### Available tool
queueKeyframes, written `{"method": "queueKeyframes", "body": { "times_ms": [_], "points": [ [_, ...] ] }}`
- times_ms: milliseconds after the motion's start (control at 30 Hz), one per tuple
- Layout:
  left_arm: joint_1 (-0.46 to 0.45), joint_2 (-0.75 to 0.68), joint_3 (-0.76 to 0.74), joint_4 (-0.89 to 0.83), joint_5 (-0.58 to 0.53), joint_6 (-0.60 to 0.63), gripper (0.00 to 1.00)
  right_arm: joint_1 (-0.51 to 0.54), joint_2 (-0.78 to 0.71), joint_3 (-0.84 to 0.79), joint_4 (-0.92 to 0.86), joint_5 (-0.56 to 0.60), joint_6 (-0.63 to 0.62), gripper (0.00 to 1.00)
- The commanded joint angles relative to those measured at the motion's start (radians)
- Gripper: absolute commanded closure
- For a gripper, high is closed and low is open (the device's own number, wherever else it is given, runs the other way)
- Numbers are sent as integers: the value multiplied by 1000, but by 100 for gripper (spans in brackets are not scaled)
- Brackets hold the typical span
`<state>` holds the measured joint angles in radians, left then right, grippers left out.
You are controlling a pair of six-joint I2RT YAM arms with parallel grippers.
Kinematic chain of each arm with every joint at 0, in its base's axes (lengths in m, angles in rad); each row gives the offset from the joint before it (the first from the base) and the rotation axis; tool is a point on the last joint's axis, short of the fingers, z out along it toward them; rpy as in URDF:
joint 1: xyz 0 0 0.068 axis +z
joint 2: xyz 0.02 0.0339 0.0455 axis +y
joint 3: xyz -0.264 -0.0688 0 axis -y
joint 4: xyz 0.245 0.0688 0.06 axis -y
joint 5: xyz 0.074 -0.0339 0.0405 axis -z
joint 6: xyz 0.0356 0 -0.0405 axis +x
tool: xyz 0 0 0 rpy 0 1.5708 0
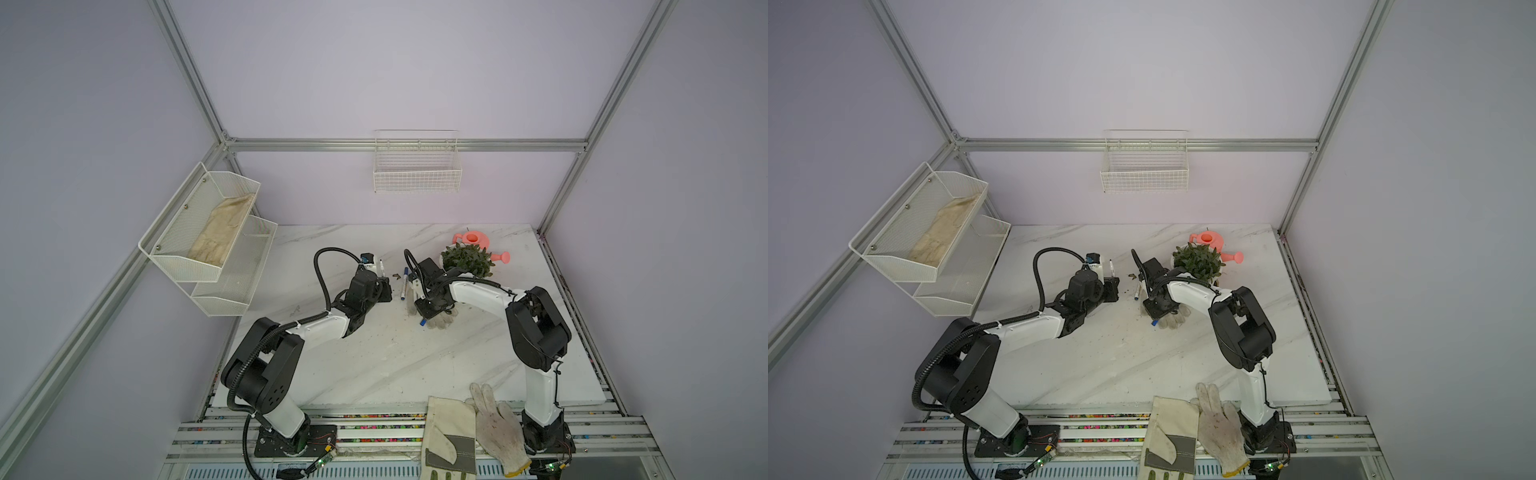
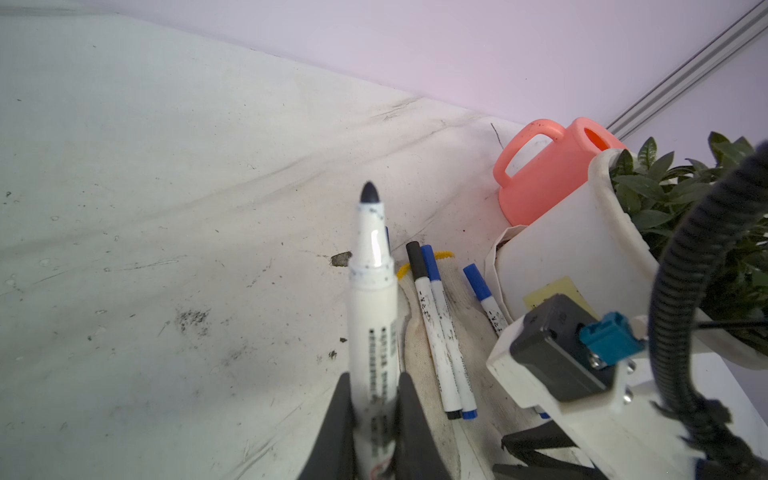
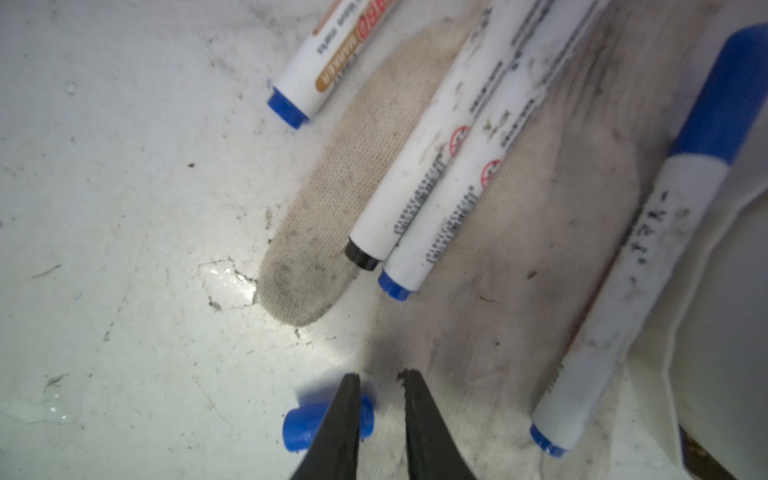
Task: Insert the pens into the pen caps
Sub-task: 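Close the right gripper on the blue cap and lift it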
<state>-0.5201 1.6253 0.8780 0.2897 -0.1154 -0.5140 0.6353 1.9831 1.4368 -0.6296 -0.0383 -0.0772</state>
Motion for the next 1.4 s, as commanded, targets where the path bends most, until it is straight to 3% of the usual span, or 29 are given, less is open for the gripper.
{"method": "queueKeyframes", "body": {
  "times_ms": [0, 267, 533, 933, 1367],
  "points": [
    [-3, -1, 37, 25, 15, -8, 100, 4, -40, -18, -40, -37, 6, 73],
    [-2, -9, 27, 29, 20, -6, 100, 4, -45, -36, -44, -172, 3, 63],
    [-2, -29, -2, 40, 11, -9, 100, 5, 10, 0, -69, -176, 12, 61],
    [-2, -41, -13, 43, 0, -15, 100, 32, 120, 134, -64, -75, -32, 62],
    [-2, -27, 4, 40, 13, -15, 100, 60, 16, 40, -29, 53, -36, 58]
  ]
}}
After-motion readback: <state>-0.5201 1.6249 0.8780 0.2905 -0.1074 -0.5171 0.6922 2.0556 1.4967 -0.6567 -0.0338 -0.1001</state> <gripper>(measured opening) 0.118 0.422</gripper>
